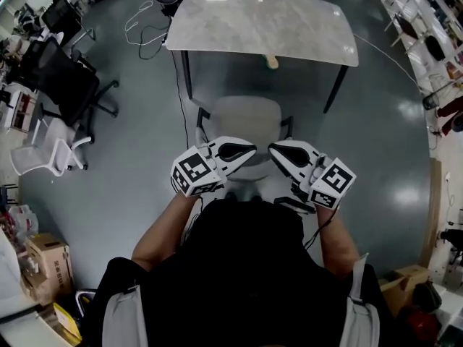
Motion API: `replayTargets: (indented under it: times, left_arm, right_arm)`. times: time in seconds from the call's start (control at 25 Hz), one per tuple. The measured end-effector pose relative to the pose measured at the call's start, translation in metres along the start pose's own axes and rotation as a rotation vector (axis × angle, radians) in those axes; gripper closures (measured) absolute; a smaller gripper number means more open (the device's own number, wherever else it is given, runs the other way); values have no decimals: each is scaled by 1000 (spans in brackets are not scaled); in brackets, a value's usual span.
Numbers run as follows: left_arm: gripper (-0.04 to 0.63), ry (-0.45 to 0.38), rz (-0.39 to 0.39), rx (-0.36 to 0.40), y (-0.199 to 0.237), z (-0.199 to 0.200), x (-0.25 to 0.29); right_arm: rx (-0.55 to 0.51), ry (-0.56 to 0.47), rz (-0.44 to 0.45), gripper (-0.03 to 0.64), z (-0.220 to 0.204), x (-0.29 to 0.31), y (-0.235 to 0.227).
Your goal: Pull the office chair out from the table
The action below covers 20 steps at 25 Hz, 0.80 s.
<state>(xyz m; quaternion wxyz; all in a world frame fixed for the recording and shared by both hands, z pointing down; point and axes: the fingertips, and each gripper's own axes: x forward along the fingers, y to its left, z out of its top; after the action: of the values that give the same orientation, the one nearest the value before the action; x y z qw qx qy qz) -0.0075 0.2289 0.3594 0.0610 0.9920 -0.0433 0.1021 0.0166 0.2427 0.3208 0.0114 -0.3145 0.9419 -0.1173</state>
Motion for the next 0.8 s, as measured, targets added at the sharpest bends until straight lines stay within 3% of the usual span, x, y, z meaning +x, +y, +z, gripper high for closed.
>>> replayTargets:
  times: [0.16,0.36,0.68,0.8]
  left_arm:
    - [583,-34,-6,39,-6,8,-3]
    - [583,-136,-29,-23,-16,17,-9]
    - [583,-139,-40,-49,-21,17,-13]
    - [583,-146,-57,-5,-31,21,-12]
  right_arm:
    - [-77,-20,-14,597,12,-2,8]
    - [-51,-41,-52,598,5,-14,1]
    - [-56,-12,-46,597,-12,-4,5]
    - [-56,11,-33,598,-17,1,9]
